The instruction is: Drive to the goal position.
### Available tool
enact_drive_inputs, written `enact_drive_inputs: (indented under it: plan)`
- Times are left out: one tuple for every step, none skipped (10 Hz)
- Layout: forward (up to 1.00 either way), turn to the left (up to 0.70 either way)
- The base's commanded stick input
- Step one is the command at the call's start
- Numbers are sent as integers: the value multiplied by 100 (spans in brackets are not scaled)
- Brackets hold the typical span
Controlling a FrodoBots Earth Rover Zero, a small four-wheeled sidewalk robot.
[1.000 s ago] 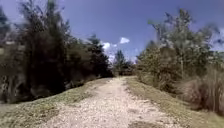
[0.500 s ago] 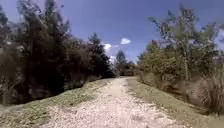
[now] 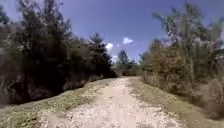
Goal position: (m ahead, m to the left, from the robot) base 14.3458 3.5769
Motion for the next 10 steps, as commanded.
enact_drive_inputs:
  plan:
    - [50, 0]
    - [50, 0]
    - [50, 0]
    - [50, 0]
    - [50, 0]
    - [50, 0]
    - [50, 0]
    - [50, 0]
    - [50, 0]
    - [50, 0]
